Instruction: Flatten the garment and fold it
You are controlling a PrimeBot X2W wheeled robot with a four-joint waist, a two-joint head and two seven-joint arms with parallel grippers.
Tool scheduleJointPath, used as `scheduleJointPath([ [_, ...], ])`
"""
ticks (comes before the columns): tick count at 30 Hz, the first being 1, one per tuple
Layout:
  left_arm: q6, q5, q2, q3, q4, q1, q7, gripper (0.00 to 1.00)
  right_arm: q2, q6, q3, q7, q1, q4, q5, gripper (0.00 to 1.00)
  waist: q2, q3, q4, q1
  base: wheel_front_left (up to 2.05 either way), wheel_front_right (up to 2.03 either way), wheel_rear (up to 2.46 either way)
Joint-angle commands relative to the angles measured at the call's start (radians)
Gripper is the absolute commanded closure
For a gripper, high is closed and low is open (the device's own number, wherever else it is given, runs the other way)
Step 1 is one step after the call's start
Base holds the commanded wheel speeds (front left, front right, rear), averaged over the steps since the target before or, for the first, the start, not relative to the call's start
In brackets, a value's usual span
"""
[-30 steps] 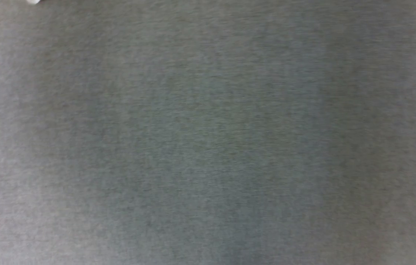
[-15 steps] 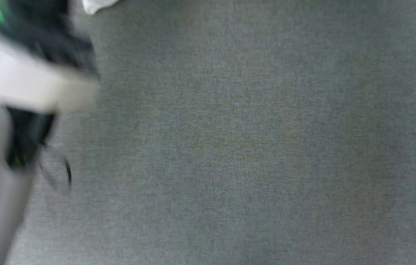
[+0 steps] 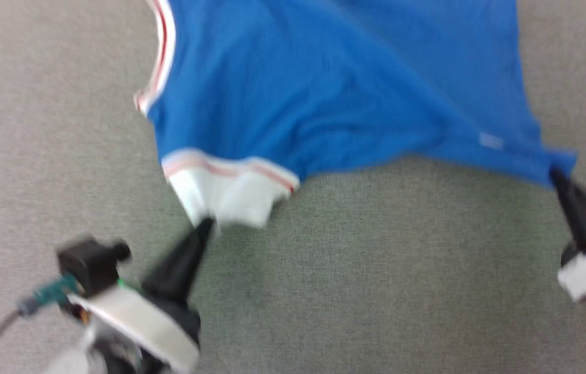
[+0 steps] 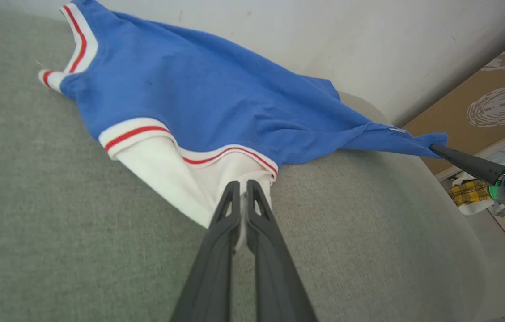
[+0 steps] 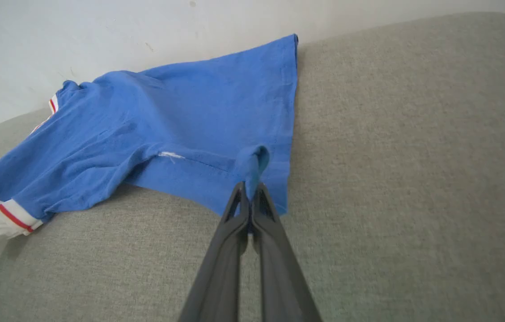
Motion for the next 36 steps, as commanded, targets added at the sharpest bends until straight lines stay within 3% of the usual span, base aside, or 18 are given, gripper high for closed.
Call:
scheduleJointPath([
  [1, -0.001, -0.027, 0.007, -0.011, 0.003, 0.037, 0.015, 1.00, 0.008, -0.001, -0.012, 0.012, 0.034, -0.002, 0.003, 1.00, 0.0000, -0.059, 0.011, 0.0003, 0.00, 0.00, 0.00],
  [8, 0.006, -0.175, 0.037, -0.063, 0.029, 0.224, 0.135, 1.00, 0.023, -0.001, -0.032, 0.136, 0.228, 0.039, 0.032, 1.00, 0.0000, -0.144, 0.026, 0.0003, 0.00, 0.00, 0.00],
  [15, 0.025, -0.284, 0.075, -0.079, 0.044, 0.348, 0.220, 1.00, -0.001, -0.001, -0.013, 0.274, 0.386, 0.077, 0.069, 1.00, 0.0000, -0.213, 0.032, 0.0003, 0.00, 0.00, 0.00],
  [27, 0.030, -0.363, 0.088, -0.101, 0.017, 0.459, 0.257, 1.00, -0.058, -0.001, 0.046, 0.421, 0.566, 0.058, 0.136, 1.00, 0.0000, -0.289, 0.055, 0.0003, 0.00, 0.00, 0.00],
  [36, 0.047, -0.367, 0.112, -0.079, -0.016, 0.495, 0.244, 1.00, -0.060, -0.001, 0.022, 0.430, 0.603, 0.029, 0.147, 1.00, 0.0000, -0.301, 0.063, 0.0003, 0.00, 0.00, 0.00],
])
